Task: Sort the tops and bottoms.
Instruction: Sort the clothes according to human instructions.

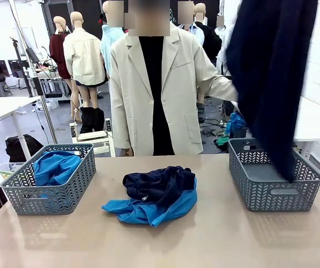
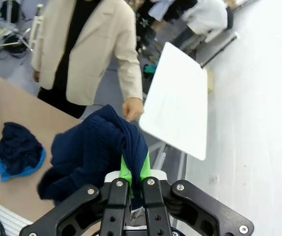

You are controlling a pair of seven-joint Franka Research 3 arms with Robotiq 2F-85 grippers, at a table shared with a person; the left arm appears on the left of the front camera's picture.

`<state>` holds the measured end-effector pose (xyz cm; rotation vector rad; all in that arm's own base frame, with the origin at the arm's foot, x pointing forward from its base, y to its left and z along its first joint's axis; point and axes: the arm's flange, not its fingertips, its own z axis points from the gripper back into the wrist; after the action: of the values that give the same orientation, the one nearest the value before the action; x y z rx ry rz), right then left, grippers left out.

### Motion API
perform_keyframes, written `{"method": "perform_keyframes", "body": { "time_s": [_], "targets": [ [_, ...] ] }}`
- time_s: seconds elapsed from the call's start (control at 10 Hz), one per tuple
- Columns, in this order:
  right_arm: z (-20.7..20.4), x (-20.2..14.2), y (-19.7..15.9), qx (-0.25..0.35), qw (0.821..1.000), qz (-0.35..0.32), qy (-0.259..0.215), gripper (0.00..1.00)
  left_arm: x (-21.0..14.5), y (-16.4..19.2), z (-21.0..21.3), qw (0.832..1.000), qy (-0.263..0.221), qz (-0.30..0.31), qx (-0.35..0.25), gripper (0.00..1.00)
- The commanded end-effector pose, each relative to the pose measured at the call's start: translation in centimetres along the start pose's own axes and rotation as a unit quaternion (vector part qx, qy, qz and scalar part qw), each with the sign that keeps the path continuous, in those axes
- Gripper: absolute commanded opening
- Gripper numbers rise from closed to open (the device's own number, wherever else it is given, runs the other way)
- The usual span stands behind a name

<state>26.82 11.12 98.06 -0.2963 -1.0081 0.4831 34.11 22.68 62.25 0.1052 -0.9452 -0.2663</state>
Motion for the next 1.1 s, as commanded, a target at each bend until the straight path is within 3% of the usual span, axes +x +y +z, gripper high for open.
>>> {"method": "perform_keyframes", "body": {
  "time_s": [0.0,0.3,0.5,0.7,0.8,1.0],
  "targets": [
    [-3.7,-1.9,-1.3,-0.007,1.0,-0.003,-0.019,0.0,0.2,0.1,0.1,1.0,0.009,0.004,0.0,1.0],
    [-11.3,-6.4,-3.1,0.034,0.997,-0.065,-0.031,0.0,0.2,0.1,0.1,1.0,0.009,0.004,0.0,1.0],
    [-17.0,-8.9,-2.3,0.002,0.994,-0.098,0.041,0.0,0.2,0.1,0.1,1.0,0.009,0.004,0.0,1.0],
    [-21.4,-10.9,-0.1,0.044,0.989,-0.121,0.077,0.0,0.2,0.1,0.1,1.0,0.009,0.004,0.0,1.0],
    [-18.8,-9.2,-3.2,0.029,0.994,-0.088,0.05,0.0,0.2,0.1,0.1,1.0,0.009,0.004,0.0,1.0],
    [-18.8,-9.2,-3.2,0.029,0.994,-0.088,0.05,0.0,0.2,0.1,0.1,1.0,0.009,0.004,0.0,1.0]
  ]
}}
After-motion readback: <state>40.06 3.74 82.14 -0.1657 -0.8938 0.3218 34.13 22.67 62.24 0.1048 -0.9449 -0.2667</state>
